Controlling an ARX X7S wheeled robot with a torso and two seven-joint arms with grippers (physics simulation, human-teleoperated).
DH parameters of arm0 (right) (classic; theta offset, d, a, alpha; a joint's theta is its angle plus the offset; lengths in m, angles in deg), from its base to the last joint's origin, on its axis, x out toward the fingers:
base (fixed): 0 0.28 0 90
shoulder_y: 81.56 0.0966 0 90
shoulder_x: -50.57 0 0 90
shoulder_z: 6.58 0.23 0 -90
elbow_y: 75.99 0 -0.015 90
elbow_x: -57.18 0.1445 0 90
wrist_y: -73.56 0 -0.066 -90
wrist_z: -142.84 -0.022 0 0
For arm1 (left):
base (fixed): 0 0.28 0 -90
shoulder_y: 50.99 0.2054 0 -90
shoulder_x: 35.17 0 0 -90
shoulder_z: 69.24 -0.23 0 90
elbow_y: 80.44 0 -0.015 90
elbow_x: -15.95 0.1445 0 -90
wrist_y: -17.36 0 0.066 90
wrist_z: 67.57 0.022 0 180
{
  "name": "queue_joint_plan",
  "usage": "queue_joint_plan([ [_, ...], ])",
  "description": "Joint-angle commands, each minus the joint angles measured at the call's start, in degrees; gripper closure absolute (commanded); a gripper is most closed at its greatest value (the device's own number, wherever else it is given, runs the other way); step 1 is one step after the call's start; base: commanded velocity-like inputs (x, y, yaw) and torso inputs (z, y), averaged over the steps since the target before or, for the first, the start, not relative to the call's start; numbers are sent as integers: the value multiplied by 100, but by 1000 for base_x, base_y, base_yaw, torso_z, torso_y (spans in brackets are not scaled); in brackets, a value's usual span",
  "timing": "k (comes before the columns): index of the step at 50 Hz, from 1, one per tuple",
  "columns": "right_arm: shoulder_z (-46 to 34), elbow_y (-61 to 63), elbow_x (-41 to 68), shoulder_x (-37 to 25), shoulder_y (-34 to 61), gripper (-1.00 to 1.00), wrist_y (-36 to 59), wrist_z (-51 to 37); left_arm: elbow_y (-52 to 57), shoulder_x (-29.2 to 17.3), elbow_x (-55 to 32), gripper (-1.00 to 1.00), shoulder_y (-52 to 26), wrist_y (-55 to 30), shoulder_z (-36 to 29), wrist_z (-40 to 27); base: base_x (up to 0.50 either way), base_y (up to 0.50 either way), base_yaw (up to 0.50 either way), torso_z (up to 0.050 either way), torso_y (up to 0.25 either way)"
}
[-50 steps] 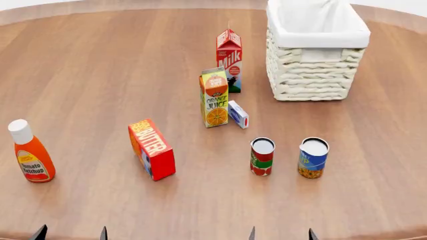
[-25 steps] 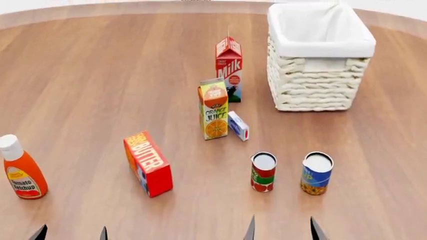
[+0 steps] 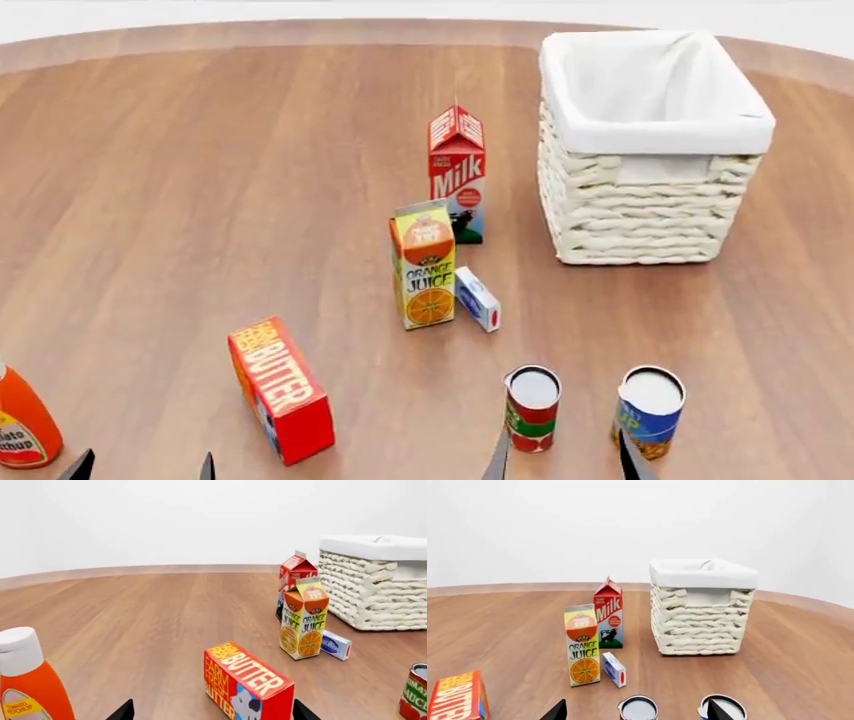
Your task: Pick up the orange juice, and put it in the basket.
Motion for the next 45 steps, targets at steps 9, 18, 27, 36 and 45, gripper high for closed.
queue_joint_plan([
  [9, -156, -72, 100, -99, -6, -100, -81, -98, -6, -111, -111, -100, -14, 19, -132, -129, 293, 0, 0, 0, 0],
  [18, -222, -103, 101, -143, -4, -100, -117, -155, -9, -152, -152, -100, -20, 28, -182, -178, 293, 0, 0, 0, 0],
  [27, -284, -142, 111, -171, 7, -100, -144, -207, -11, -190, -190, -100, -26, 36, -228, -222, 294, 0, 0, 0, 0],
  [36, -306, -158, 167, -209, 28, -100, -158, -242, -14, -225, -226, -100, -31, 44, -271, -263, 290, 0, 0, 0, 0],
  [45, -337, -202, 207, -235, 32, -100, -202, -279, -17, -258, -258, -100, -37, 51, -311, -302, 294, 0, 0, 0, 0],
])
